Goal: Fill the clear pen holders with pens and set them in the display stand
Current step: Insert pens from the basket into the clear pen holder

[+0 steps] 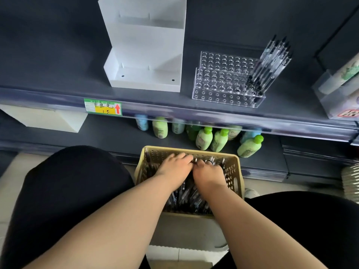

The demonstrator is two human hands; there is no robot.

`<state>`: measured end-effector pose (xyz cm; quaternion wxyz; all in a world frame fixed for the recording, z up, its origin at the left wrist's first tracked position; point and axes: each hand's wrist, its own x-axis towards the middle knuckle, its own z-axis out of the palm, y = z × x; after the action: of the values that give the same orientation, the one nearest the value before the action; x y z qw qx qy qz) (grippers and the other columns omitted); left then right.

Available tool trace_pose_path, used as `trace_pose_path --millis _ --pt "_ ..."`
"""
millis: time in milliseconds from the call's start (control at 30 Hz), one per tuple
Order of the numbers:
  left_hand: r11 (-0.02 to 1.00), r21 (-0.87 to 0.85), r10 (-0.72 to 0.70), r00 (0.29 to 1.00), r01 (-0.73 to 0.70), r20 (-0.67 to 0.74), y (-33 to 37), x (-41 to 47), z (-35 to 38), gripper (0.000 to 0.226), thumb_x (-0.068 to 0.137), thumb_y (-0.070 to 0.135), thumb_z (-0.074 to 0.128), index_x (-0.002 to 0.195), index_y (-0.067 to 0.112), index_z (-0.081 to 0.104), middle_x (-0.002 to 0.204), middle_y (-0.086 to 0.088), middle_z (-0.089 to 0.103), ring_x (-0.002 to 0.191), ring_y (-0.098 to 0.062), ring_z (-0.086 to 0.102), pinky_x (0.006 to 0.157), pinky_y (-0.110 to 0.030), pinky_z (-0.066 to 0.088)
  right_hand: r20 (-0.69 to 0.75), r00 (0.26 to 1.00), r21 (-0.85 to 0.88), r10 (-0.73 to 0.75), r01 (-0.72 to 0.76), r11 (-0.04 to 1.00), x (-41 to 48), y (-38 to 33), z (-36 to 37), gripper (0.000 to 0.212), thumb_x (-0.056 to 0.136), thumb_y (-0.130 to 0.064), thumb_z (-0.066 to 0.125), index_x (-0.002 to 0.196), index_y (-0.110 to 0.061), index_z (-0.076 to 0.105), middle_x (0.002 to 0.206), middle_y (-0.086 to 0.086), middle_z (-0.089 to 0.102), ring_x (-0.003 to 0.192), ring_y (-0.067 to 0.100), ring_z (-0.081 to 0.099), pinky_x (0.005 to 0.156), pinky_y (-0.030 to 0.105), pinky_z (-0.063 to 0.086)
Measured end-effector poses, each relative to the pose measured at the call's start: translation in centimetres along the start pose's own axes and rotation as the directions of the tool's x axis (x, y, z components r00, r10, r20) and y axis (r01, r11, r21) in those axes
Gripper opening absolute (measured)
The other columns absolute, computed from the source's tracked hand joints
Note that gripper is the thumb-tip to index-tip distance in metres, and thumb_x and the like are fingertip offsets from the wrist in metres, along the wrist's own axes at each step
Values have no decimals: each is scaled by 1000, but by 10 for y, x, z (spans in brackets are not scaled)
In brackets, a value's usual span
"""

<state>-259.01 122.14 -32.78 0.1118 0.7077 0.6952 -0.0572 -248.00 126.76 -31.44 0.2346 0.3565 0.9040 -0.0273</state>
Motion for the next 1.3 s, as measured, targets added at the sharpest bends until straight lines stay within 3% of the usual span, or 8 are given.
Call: trace_pose_path --millis 133,400,567,700,900,1067,1167,1300 --pt "996 82 53 994 -45 -96 2 6 6 26 91 10 40 114 14 51 120 -2 49 117 -23 39 95 -37 29 36 998 -39 59 -58 998 2 5 -2 40 88 -10 50 127 -10 45 126 9 47 114 28 51 83 36 43" --pt "981 67 185 982 -183 -33 -5 6 11 35 93 14 41 127 21 47 142 -1 31 126 -25 28 104 -42 22 53 997 8 48 -49 999 -6 15 -6 37 89 -6 47 126 -11 48 126 8 42 112 28 52 78 38 45" --pt "919 264 301 953 -294 14 3 6 9 29 92 17 42 118 22 53 123 -1 47 118 -25 37 93 -39 29 2 1000 176 19 -19 984 -13 29 -6 29 86 1 44 113 -8 50 123 11 35 92 34 56 66 37 39" --pt "903 300 325 946 -308 -6 -3 2 1 25 92 17 43 114 21 56 114 2 54 111 -23 44 92 -34 30 -79 997 317 26 0 949 -14 40 -1 30 86 3 48 112 -12 51 124 8 34 83 33 59 70 37 49" --pt "864 380 383 921 -329 -71 -22 -15 -22 18 67 14 73 75 29 65 67 14 62 74 -11 60 88 -23 44 -182 970 470 162 -59 881 -19 49 2 31 96 -15 42 126 -24 42 117 0 52 82 29 61 58 32 45" --pt "908 367 306 917 -200 -256 -40 -34 -38 28 65 2 70 86 20 64 80 8 66 81 -16 59 85 -27 43 -279 937 566 209 -15 824 -29 46 -4 11 97 -32 37 100 -22 40 75 -4 53 60 20 51 51 31 41" --pt "960 273 162 912 -57 -377 -42 -45 -55 45 49 1 79 89 18 68 76 6 66 76 -18 59 78 -28 37 -319 918 662 236 37 749 -32 43 -13 18 97 -37 39 91 -21 43 81 -5 51 62 15 51 54 31 42" --pt "996 -61 -85 905 66 -416 -37 -51 -59 34 78 3 66 108 18 63 98 -3 64 92 -28 53 81 -33 42 -377 854 801 358 107 589 -32 43 -25 9 94 -25 49 90 -18 48 89 -3 54 69 18 55 63 32 48"
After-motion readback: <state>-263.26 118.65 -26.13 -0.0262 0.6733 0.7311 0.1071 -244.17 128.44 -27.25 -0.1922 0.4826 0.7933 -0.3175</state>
